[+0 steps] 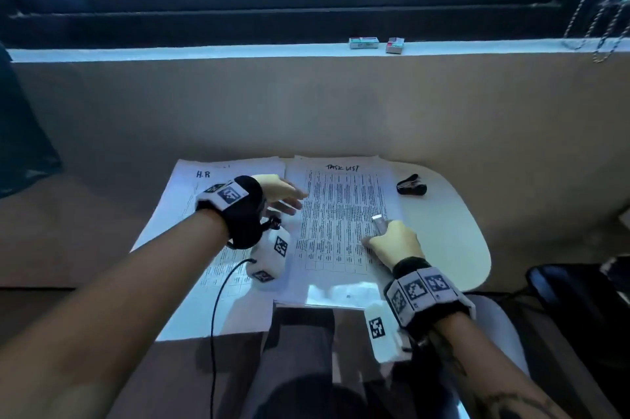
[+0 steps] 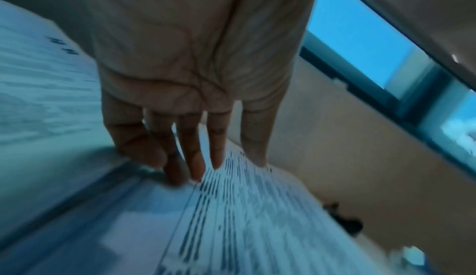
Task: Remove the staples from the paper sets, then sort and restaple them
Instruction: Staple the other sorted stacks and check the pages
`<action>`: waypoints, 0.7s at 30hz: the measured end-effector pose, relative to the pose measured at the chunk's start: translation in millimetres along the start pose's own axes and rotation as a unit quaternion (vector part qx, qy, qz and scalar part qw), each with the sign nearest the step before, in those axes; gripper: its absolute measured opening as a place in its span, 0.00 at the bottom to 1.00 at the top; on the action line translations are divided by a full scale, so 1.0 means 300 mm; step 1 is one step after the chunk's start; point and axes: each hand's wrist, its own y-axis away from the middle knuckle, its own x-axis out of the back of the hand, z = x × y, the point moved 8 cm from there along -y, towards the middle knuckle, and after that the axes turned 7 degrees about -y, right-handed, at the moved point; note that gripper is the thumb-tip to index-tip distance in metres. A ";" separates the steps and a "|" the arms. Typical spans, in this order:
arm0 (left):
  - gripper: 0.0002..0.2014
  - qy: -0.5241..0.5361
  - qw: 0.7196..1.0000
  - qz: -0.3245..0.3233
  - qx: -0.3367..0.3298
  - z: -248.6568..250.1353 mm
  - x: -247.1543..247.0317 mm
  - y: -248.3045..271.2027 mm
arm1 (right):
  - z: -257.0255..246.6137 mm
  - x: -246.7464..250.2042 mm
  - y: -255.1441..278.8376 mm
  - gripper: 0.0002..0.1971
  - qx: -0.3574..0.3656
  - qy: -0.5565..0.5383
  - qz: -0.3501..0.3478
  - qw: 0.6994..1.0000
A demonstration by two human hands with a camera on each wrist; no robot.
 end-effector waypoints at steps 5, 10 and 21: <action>0.24 -0.195 0.975 0.098 0.044 0.049 -0.064 -0.082 | 0.018 0.017 -0.007 0.14 0.002 0.043 -0.001 0.999; 0.29 -0.236 0.957 0.148 0.086 0.053 -0.072 -0.107 | 0.039 0.015 -0.021 0.19 -0.007 0.048 0.003 0.999; 0.28 -0.203 0.962 0.127 0.129 0.039 -0.055 -0.108 | 0.049 0.020 -0.031 0.21 -0.004 0.058 0.015 0.998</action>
